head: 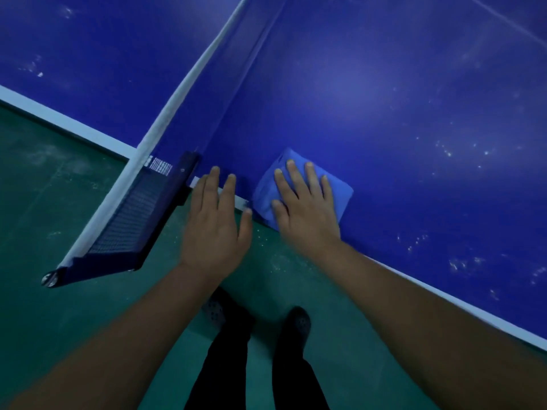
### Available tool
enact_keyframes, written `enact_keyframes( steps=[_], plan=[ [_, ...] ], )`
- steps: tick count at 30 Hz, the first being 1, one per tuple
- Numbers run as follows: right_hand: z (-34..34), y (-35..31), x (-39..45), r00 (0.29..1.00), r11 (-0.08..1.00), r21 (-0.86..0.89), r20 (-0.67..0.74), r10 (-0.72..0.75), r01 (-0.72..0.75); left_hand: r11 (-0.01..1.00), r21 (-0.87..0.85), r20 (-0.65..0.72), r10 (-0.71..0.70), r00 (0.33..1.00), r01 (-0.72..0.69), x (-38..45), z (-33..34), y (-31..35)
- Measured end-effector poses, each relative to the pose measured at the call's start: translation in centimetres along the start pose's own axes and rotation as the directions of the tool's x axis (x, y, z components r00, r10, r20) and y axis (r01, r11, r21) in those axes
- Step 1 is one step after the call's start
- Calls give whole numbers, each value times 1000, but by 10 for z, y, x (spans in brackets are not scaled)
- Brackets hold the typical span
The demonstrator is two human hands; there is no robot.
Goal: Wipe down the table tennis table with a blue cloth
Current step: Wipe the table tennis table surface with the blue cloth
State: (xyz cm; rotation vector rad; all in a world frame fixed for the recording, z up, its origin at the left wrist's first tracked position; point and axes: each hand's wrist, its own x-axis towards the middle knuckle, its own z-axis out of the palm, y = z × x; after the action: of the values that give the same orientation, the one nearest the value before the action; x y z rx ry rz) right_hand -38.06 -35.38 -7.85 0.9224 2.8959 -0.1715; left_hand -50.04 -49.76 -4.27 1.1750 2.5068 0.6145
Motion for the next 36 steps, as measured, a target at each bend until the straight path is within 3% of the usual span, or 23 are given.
enact_keyframes(
  steps=[2, 4, 6, 8, 9, 11, 13, 14, 16, 18, 20, 21, 23, 25, 27, 30, 31, 33, 34, 36],
  plan=[
    [-5, 42, 5, 1000, 1000, -3, 4, -6, 6, 999, -20, 1, -32, 999, 32, 13, 6, 7],
    [-13, 95, 23, 967, 967, -3, -26, 253, -253, 1000, -13, -10, -20, 1000, 20, 28, 13, 12],
    [-22, 128, 45, 852, 850, 90, -23, 523, -520, 1000, 7, -16, 10, 1000, -10, 46, 20, 18],
    [-22, 111, 57, 807, 806, 114, -49, 589, -581, 999, -21, -14, -24, 1000, 23, 63, 26, 22],
    [-17, 91, 54, 854, 857, 89, -77, 514, -507, 997, -52, -18, -61, 998, 60, 68, 28, 23],
    [-6, 55, 34, 980, 983, 25, -78, 184, -182, 992, -69, -52, -113, 992, 109, 72, 34, 25],
    [-7, 57, 24, 998, 998, -13, -7, -59, 59, 992, -24, -82, -122, 989, 121, 72, 40, 26],
    [-11, 75, 33, 997, 996, -27, 9, -82, 82, 992, 13, -83, -121, 989, 122, 73, 42, 26],
    [-20, 115, 61, 996, 994, -54, 3, 93, -93, 987, 106, -81, -109, 991, 118, 74, 45, 26],
    [-28, 143, 87, 923, 923, 26, -5, 385, -385, 978, 184, -78, -85, 993, 98, 76, 47, 25],
    [-25, 126, 96, 864, 866, 70, -61, 500, -496, 969, 229, -63, -80, 995, 92, 77, 49, 24],
    [-19, 107, 94, 891, 896, 58, -93, 444, -440, 967, 237, -57, -82, 995, 93, 77, 50, 24],
    [-11, 75, 82, 984, 989, 6, -99, 146, -146, 964, 244, -59, -93, 994, 105, 78, 50, 24],
    [-14, 82, 87, 994, 994, -44, -30, -103, 102, 961, 250, -61, -105, 993, 117, 80, 50, 25],
    [-22, 114, 117, 996, 994, -56, -22, -91, 90, 954, 271, -41, -118, 992, 124, 79, 48, 26],
    [-36, 146, 169, 975, 977, 4, -54, 214, -214, 954, 237, -65, -171, 983, 182, 82, 47, 33],
    [-36, 143, 176, 968, 970, 16, -68, 243, -242, 955, 193, -88, -213, 973, 226, 84, 48, 38],
    [-32, 124, 169, 990, 993, -29, -80, 113, -115, 944, 126, -128, -290, 948, 306, 90, 50, 47],
    [-27, 115, 155, 998, 998, -62, -51, -25, 22, 937, 124, -146, -309, 940, 327, 90, 51, 50],
    [-22, 115, 134, 948, 942, -103, 20, -319, 319, 932, 137, -179, -309, 934, 335, 92, 54, 52]
  ],
)
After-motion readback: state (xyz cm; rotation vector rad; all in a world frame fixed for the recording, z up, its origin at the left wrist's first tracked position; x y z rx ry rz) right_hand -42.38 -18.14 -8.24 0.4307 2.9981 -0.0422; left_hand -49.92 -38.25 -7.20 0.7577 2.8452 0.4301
